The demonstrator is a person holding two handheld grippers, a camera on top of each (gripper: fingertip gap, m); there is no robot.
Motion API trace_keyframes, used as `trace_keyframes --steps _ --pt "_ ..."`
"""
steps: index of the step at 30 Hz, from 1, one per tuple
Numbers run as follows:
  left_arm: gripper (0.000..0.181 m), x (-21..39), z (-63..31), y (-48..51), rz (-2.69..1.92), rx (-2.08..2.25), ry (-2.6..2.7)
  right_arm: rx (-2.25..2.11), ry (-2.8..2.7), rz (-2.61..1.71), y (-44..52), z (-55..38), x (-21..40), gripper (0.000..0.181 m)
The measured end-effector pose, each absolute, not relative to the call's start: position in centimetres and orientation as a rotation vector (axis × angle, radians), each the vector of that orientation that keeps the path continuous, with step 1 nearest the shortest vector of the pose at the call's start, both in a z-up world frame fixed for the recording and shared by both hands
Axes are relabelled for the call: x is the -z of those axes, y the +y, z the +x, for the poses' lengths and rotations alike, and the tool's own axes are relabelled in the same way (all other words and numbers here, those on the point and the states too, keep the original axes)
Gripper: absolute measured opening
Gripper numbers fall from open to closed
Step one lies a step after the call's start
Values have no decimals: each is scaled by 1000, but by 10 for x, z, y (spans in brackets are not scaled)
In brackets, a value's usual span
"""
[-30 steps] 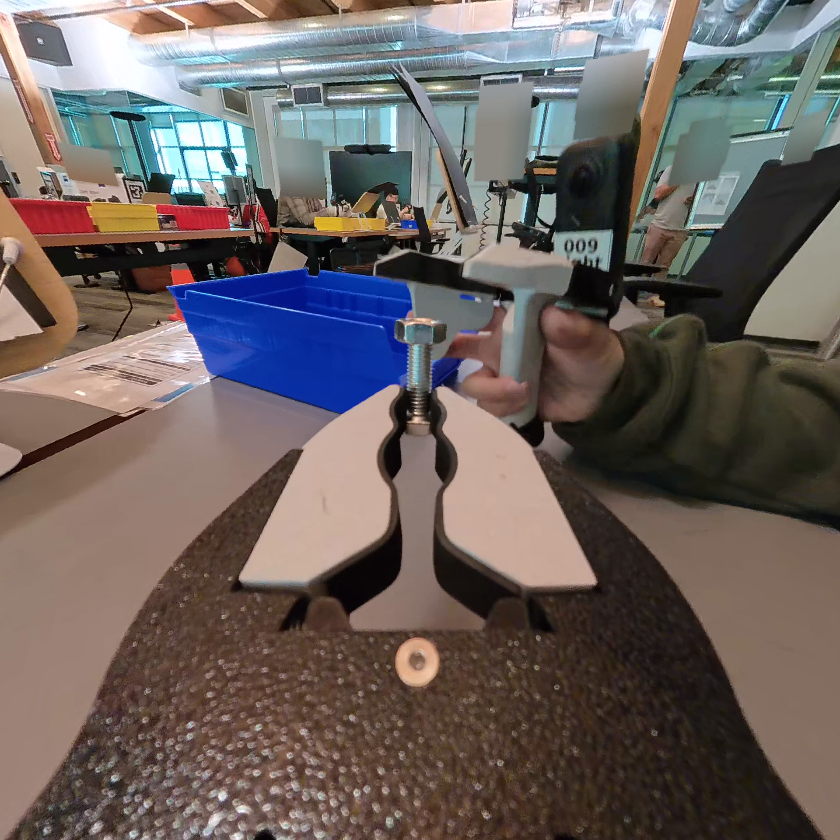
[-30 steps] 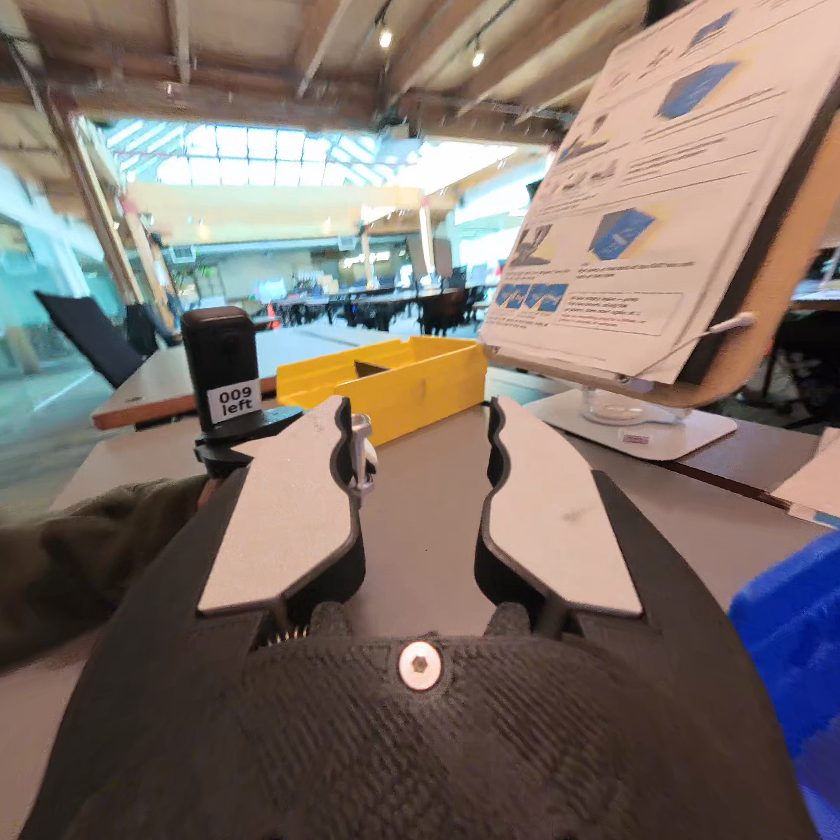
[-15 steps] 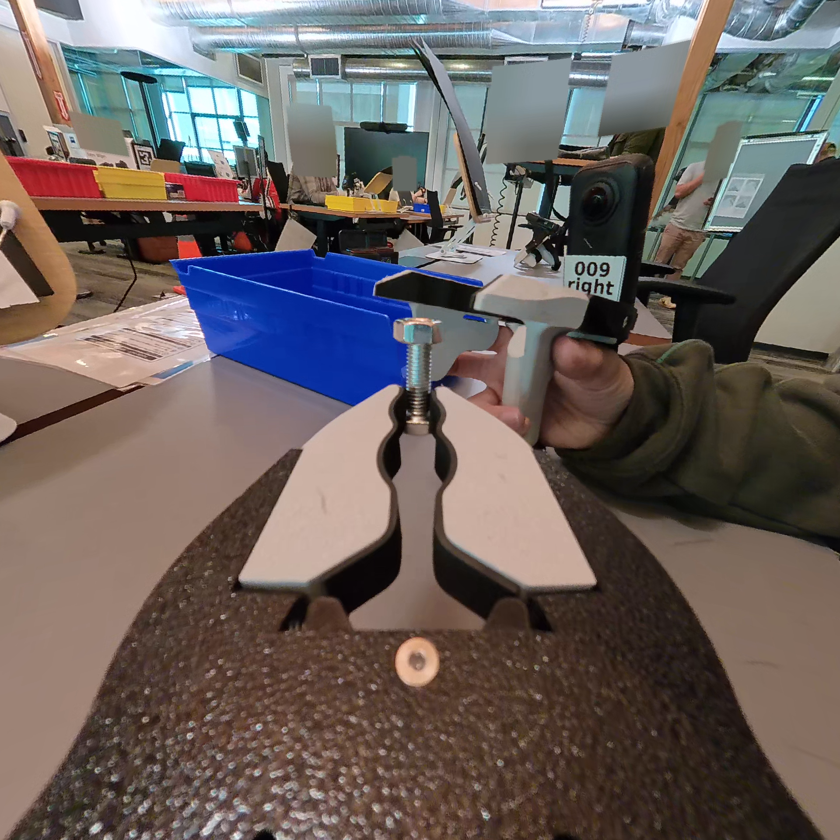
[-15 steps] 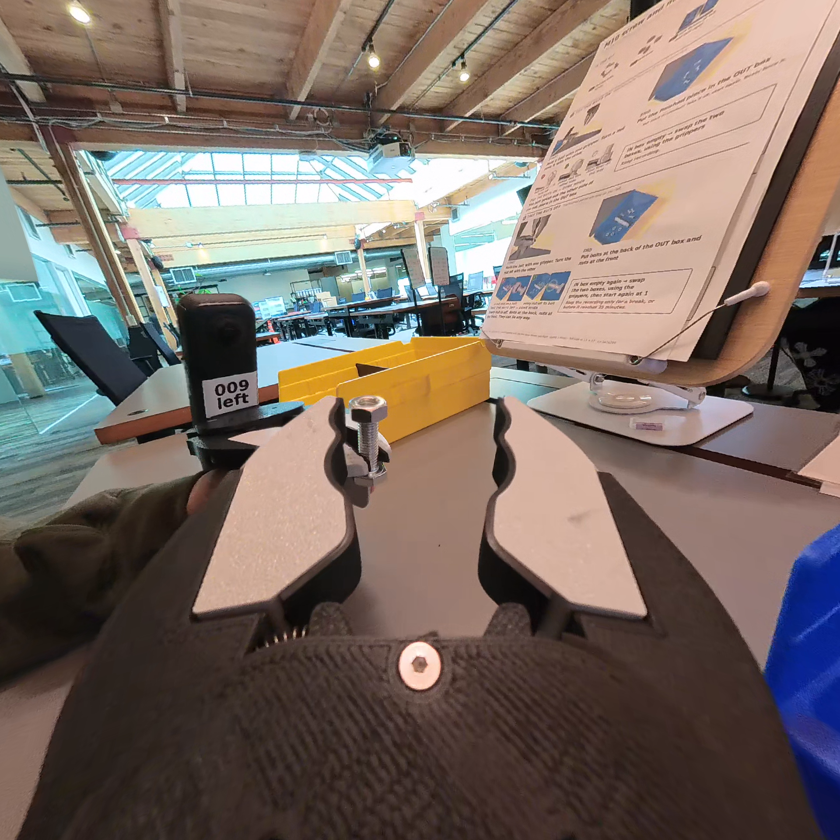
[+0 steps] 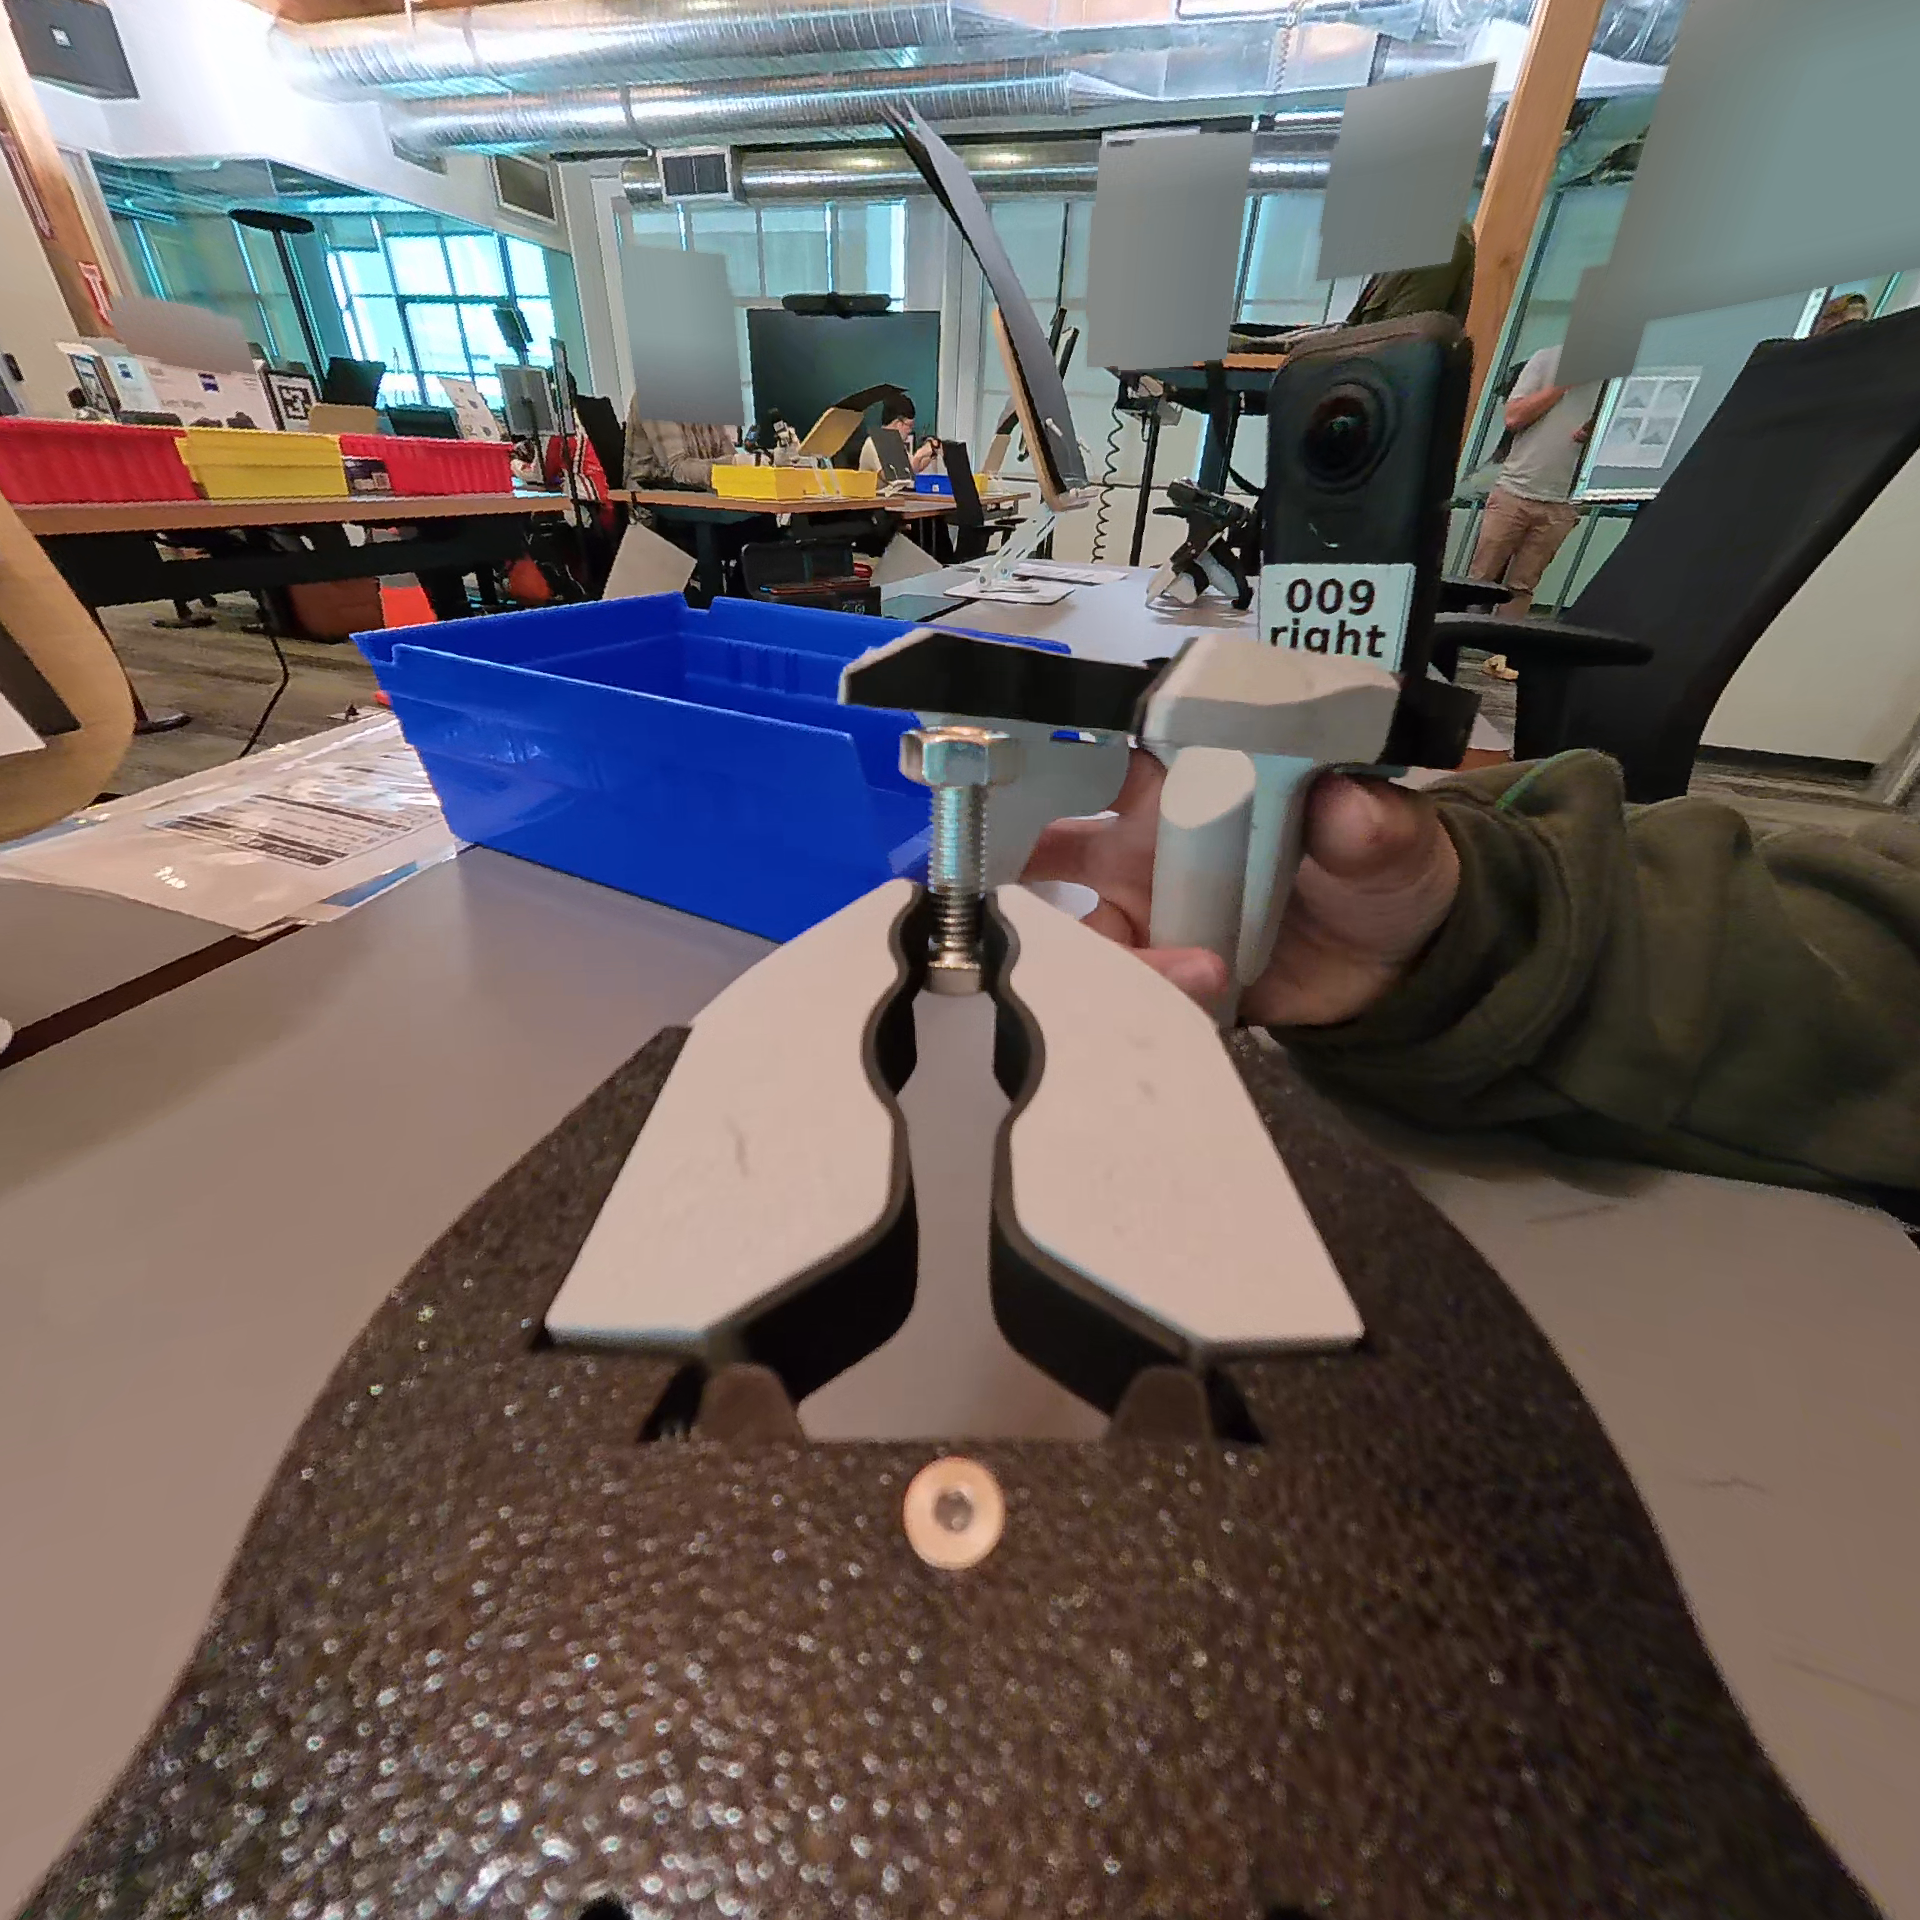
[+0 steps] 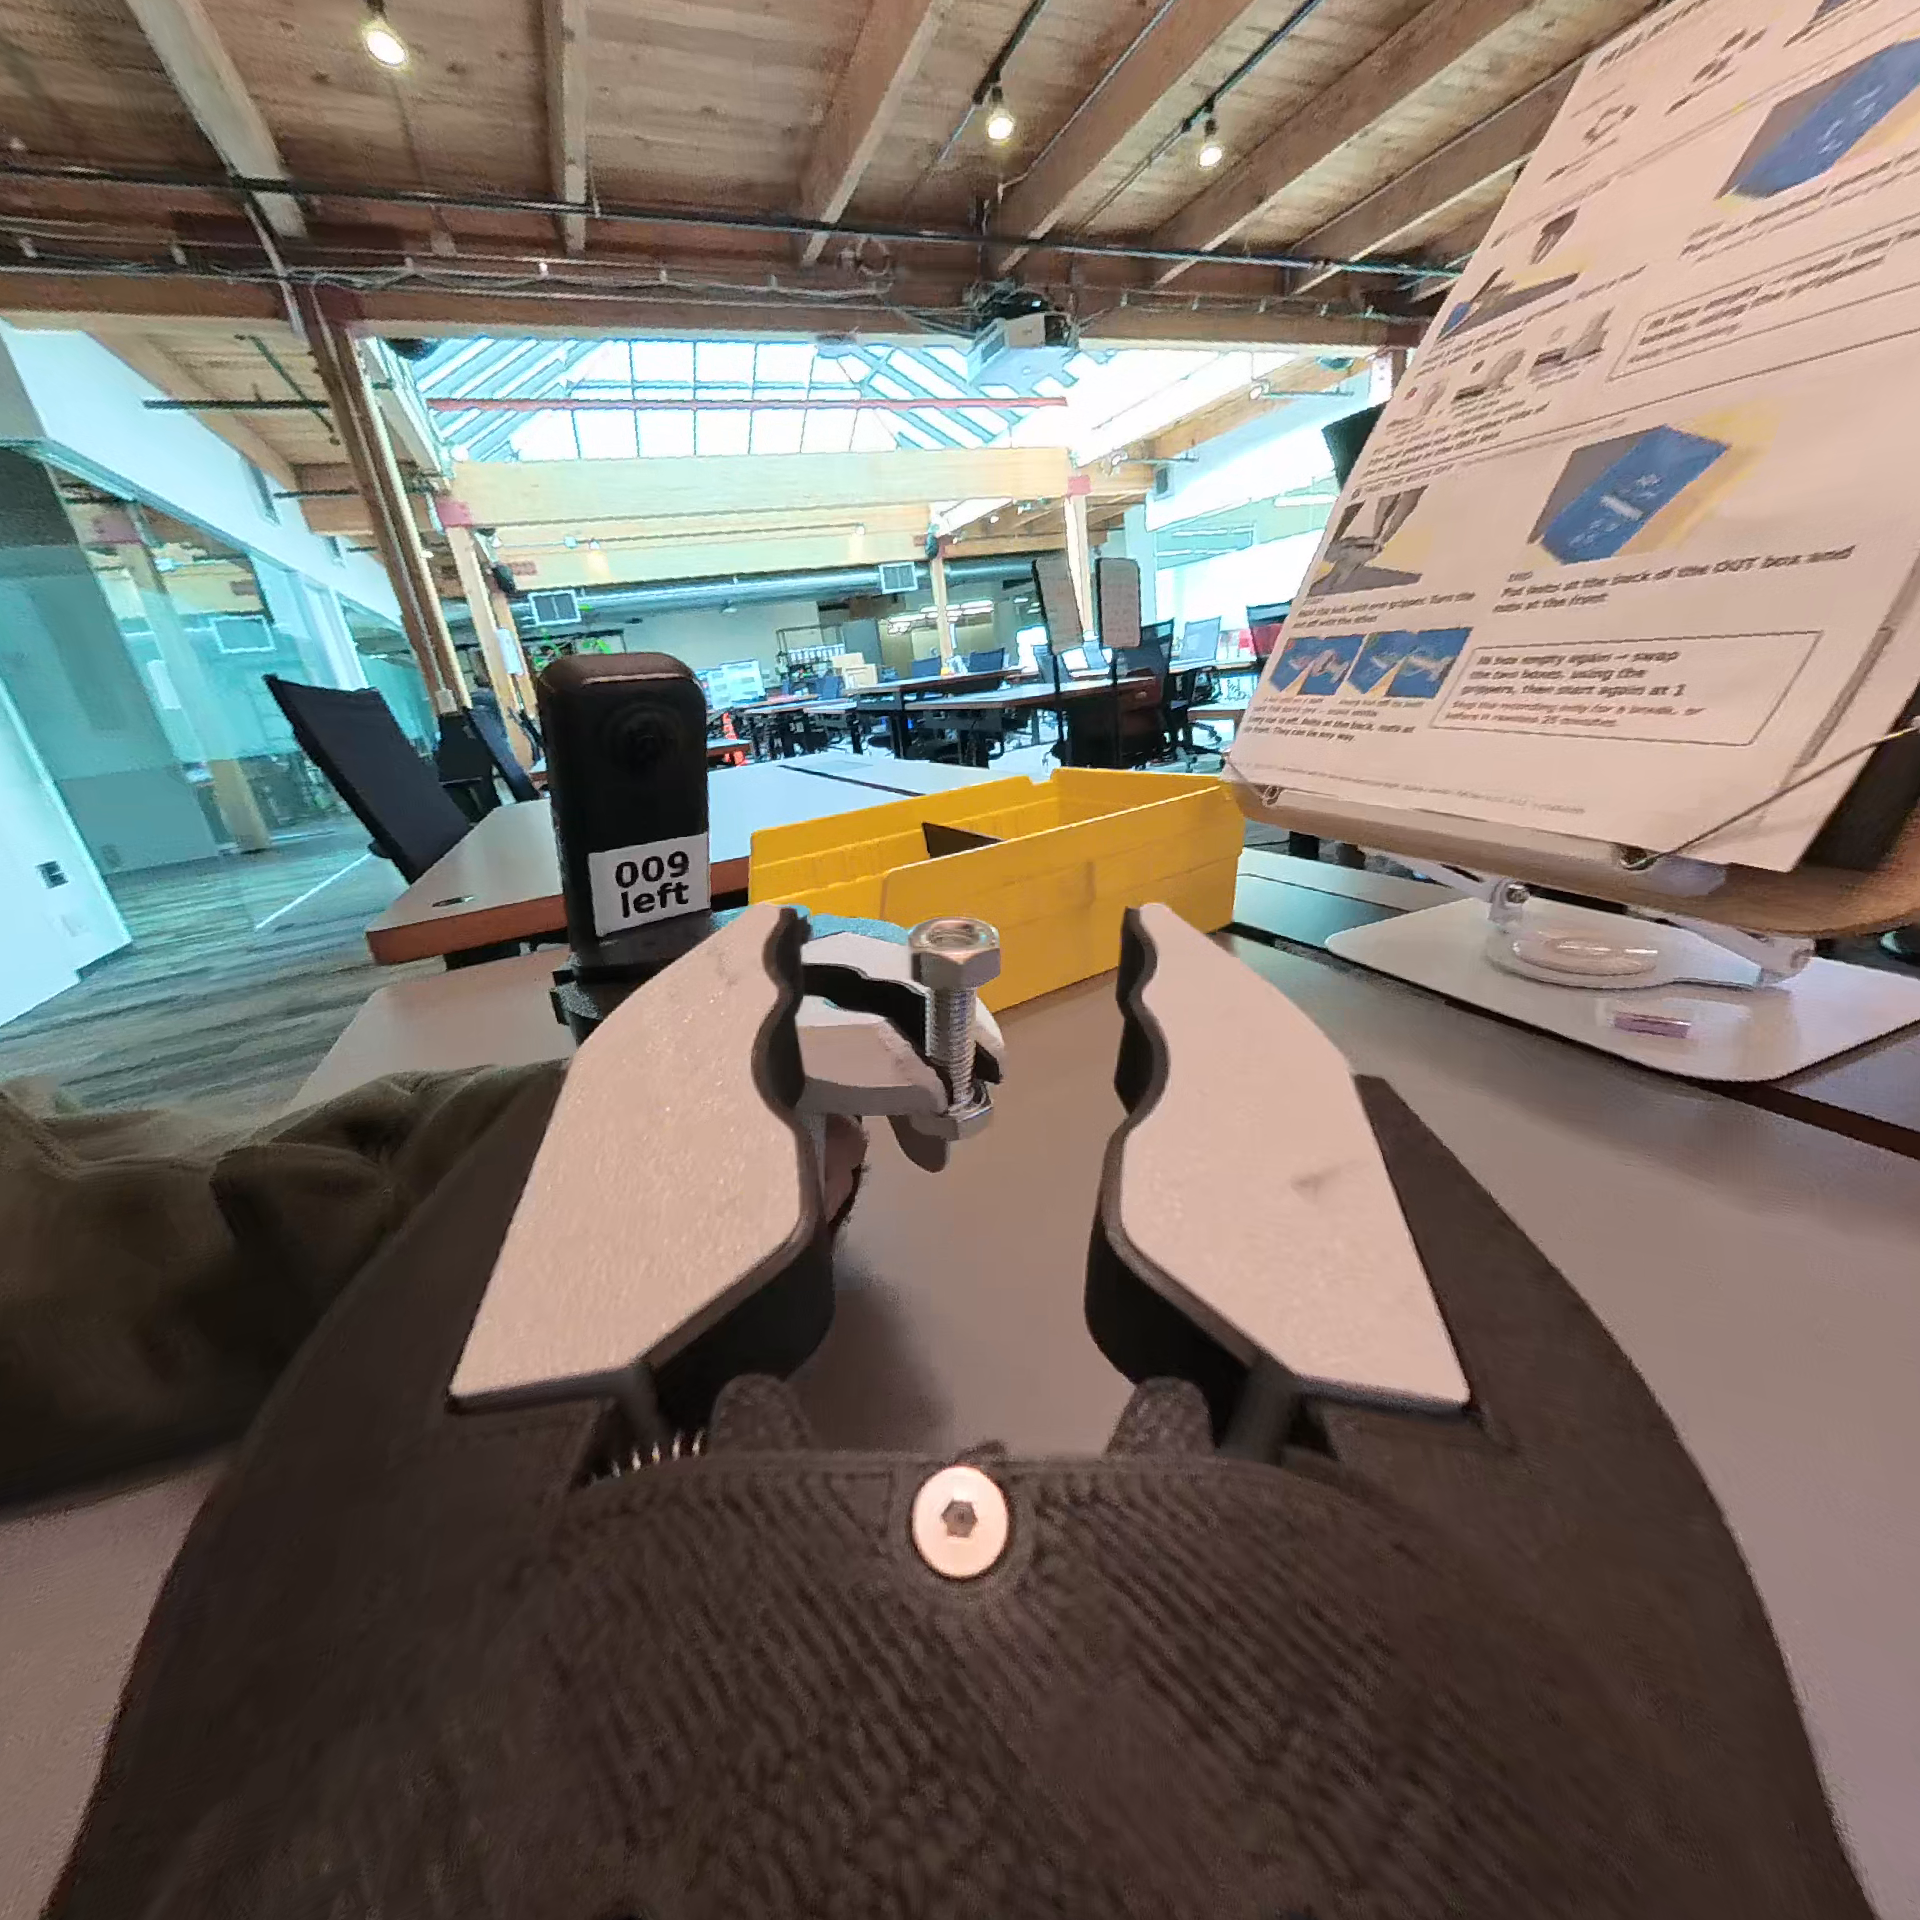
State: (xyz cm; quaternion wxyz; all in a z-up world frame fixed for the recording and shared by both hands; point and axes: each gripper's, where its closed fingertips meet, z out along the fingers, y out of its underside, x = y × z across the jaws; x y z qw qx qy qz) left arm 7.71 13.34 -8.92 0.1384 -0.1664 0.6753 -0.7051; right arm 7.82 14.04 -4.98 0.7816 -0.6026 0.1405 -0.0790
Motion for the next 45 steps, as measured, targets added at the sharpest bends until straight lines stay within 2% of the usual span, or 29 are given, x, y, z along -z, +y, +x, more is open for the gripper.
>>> trace_keyframes --steps 3,30,35,45 --pt "9 90 79 134 -491 2026 1955 160 281 -1316 143 74 50 54" --pt "9 94 86 139 -551 1992 1942 142 258 -1416 155 66 63 55" --pt "9 95 88 142 -579 2001 1940 140 269 -1395 151 69 60 50" --pt "9 98 85 136 -544 1980 1974 145 270 -1411 156 67 63 59"
